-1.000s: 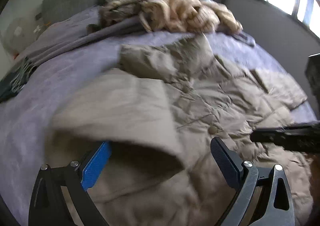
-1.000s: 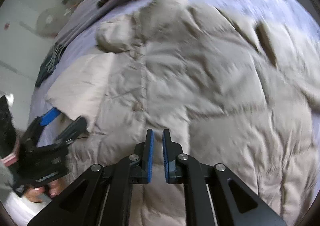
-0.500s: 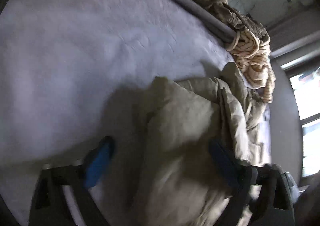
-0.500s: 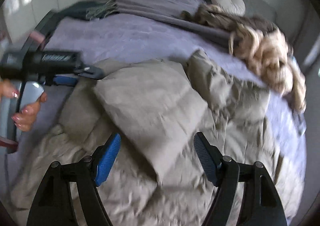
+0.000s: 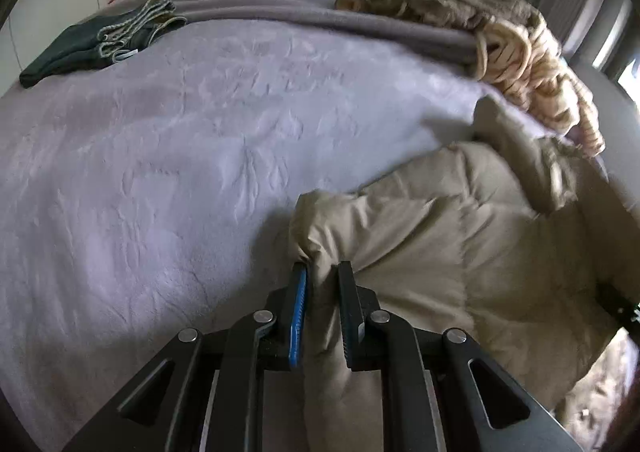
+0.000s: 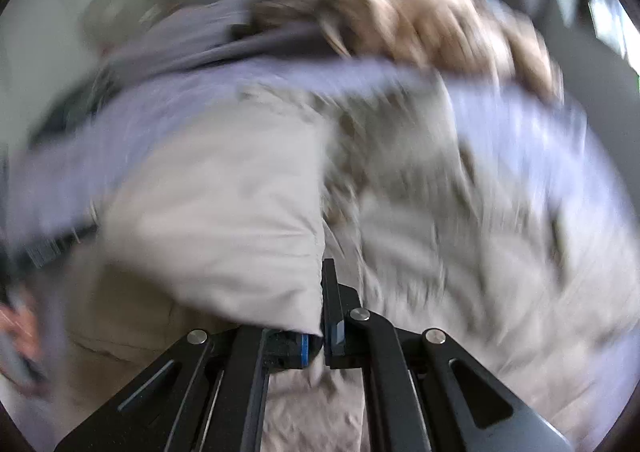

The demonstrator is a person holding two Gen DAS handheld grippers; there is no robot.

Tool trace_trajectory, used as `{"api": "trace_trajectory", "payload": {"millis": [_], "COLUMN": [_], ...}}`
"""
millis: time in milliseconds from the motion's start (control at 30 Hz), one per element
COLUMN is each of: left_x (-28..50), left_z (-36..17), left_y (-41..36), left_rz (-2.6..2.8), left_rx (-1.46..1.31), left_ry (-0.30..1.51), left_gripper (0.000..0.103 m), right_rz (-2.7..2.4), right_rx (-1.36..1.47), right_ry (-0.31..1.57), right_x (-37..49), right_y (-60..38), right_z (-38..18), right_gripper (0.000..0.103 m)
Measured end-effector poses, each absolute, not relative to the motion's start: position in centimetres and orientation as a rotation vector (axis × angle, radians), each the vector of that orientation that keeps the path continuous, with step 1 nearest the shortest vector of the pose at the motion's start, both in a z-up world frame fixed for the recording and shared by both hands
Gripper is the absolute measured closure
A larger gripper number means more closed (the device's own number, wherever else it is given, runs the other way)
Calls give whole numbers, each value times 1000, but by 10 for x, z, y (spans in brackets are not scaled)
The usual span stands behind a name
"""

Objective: Fold large clothes

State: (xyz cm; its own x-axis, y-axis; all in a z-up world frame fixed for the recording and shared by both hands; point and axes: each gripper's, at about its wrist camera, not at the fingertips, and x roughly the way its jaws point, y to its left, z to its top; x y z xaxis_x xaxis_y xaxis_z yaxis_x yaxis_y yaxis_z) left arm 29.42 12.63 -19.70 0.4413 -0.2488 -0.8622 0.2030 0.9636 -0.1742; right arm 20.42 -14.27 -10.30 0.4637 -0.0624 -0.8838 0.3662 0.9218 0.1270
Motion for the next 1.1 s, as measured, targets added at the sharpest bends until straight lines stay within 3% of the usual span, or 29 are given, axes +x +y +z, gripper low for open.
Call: {"api": "trace_trajectory", "payload": {"millis": [100, 167, 233, 500, 667, 767, 1000, 1100], "left_x": [293, 290, 288, 260, 247, 247, 254, 246], "left_z": [-204, -202, -189, -144, -185, -209, -205, -189], "left_y": [120, 122, 128, 141, 113, 112, 109, 110], "left_rz": [-245, -219, -182, -261, -253, -217, -193, -180], "left_rx": [18, 32, 41, -18, 64, 86, 119, 124], "left_ry": [1078, 1079, 1061, 1037, 1131, 1155, 1167, 1163], "left_gripper": [86, 86, 86, 86, 86, 86, 85, 85], "right_rz": [-313, -345, -412, -337, -230, -261, -248, -287], "right_rx": [568, 713, 815, 665, 590, 607, 546, 604], "right_ry": [1112, 1123, 1094, 993, 1143, 1245, 1220, 1185], "right_x": [188, 173, 150, 159, 193, 184, 170, 158], "right_y": [-185, -210, -236, -261, -235, -232, -233, -250], "right_z": [-127, -135, -130, -84, -121, -151, -141, -126], "right_gripper": [89, 75, 72, 76, 79, 89, 89, 79]}}
